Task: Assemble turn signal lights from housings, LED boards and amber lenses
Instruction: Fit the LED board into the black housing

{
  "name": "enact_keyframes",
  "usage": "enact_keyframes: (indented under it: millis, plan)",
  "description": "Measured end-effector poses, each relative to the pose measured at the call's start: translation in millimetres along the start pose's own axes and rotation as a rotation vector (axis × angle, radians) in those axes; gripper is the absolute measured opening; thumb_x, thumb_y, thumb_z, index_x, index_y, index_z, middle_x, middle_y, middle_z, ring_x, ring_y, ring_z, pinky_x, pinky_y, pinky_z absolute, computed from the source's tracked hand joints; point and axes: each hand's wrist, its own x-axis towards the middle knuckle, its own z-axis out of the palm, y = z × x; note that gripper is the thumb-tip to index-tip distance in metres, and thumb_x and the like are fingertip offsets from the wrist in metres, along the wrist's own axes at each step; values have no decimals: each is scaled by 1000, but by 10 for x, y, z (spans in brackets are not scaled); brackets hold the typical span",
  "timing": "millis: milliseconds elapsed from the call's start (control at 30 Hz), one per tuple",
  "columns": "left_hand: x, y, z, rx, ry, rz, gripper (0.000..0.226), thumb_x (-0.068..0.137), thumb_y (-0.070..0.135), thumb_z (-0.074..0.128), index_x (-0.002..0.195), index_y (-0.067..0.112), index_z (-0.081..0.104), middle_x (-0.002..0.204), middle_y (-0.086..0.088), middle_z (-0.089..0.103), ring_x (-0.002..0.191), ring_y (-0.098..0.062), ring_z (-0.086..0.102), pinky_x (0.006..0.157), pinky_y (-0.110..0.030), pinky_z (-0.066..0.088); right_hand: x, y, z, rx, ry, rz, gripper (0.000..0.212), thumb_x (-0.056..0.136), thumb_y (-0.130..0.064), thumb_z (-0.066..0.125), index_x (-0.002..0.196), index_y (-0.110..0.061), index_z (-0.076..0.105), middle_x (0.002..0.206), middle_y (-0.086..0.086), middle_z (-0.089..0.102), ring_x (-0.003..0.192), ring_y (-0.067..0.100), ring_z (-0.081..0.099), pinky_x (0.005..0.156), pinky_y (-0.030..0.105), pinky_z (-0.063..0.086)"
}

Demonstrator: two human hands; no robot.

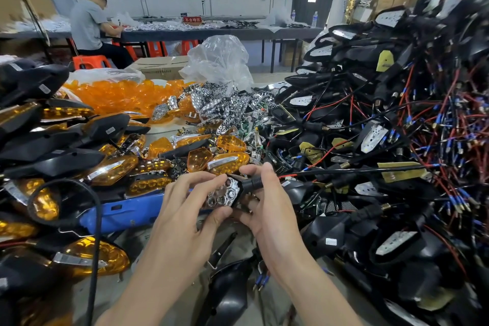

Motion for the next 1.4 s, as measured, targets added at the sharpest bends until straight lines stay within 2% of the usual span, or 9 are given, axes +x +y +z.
enact_keyframes:
  millis: [333,433,567,733,900,1000,1133,1267,1400]
  plan:
    - [-2,-46,17,59,-5,28,42,86,37,62,127,27,62,120,16,48,113,1,41,95,-7,34,-55,3,4,-191,-58,-42,19,95,-46,65,97,-28,72,106,2,76,103,18,73,88,42,61]
    - [-4,-58,9,57,26,37,36,86,37,61,122,31,61,118,18,47,112,0,42,91,-9,36,-65,-7,24,-229,-77,-93,34,85,-31,75,110,-11,63,104,11,76,100,24,73,92,47,59]
    - [4,-35,2,24,51,40,39,86,44,55,125,38,55,119,25,45,117,4,41,91,-12,37,-44,-4,13,-209,-101,-115,34,79,-34,79,105,-20,64,97,1,77,96,17,73,93,47,58]
    - [6,4,34,-15,65,11,47,86,47,56,132,40,52,128,29,42,123,9,37,100,-4,28,-29,-12,-4,-131,-83,-52,26,70,-45,83,91,-39,70,90,-6,75,89,13,71,88,45,59]
    - [7,36,14,-105,97,-71,51,84,53,59,133,46,47,130,35,39,125,16,37,96,2,27,-43,-84,22,81,-38,16,39,72,-28,89,103,-19,67,93,1,77,88,16,74,72,31,59]
    - [11,54,23,-234,96,-138,44,86,54,57,128,53,45,129,35,44,117,14,48,88,-14,45,-61,-138,52,184,-43,36,43,72,-21,83,106,-11,60,100,10,76,92,23,74,71,33,61]
    - [5,55,48,-477,105,-266,33,89,56,51,121,54,54,122,36,58,114,15,53,87,-17,44,-76,-172,68,241,-60,56,44,73,-19,76,110,-8,56,119,23,71,103,32,73,78,39,63]
    - [21,52,39,-667,56,-346,32,87,56,54,118,53,62,109,18,71,95,-6,69,80,-33,60,-83,-178,57,310,-99,63,45,80,-14,75,118,-4,53,117,28,70,98,35,74,74,40,62]
    - [29,27,19,-751,42,-350,39,87,60,60,123,46,63,111,5,73,96,-22,69,90,-54,55,-73,-167,33,317,-123,60,36,84,-15,77,112,-7,55,113,26,72,102,35,74,79,41,62]
